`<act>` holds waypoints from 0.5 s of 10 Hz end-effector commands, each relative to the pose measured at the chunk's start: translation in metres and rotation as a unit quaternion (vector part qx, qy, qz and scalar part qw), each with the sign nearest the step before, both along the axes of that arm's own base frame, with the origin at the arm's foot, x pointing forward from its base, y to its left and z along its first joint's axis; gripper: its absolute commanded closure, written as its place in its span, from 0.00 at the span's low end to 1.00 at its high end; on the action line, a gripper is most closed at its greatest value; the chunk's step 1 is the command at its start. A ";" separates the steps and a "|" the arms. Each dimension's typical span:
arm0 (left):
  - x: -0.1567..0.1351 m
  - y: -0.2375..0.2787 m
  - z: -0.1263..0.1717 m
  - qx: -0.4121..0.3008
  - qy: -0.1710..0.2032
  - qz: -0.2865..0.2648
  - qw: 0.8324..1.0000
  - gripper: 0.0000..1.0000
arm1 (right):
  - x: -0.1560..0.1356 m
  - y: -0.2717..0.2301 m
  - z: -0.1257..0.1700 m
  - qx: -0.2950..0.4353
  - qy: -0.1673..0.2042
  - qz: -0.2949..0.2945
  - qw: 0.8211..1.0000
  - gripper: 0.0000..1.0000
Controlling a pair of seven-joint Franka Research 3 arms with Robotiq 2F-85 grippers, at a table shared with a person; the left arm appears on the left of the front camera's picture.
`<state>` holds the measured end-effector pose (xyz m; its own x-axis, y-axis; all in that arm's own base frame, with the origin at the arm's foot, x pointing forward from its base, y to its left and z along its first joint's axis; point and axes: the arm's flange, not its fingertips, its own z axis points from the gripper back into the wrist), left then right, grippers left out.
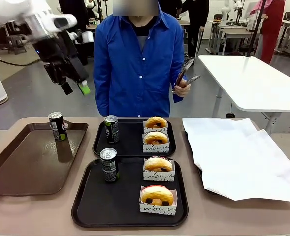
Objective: Set up donuts and drinks on trays.
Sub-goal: Pick up one Pepsi coke from the Handle tray and place it on the Flat Tray without a Pepsi coke.
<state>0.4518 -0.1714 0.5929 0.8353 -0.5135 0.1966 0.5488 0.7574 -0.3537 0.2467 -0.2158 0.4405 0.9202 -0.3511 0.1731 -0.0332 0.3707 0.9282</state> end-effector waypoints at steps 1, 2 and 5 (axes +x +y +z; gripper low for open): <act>0.018 0.084 0.033 -0.158 0.104 0.104 0.976 0.00 | 0.002 0.001 0.001 0.010 -0.015 0.000 1.000 0.00; 0.018 0.124 0.029 -0.169 0.156 0.136 0.964 0.00 | 0.002 0.001 0.001 0.010 -0.015 0.000 1.000 0.00; 0.008 0.234 -0.011 -0.256 0.204 0.207 0.922 0.00 | 0.002 0.001 0.001 0.010 -0.015 0.000 1.000 0.00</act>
<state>0.4507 0.0583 0.5922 0.9907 -0.1310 -0.0381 0.0515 0.6180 -0.7845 0.2464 -0.2158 0.4405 0.9203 -0.3511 0.1724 -0.0325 0.3705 0.9283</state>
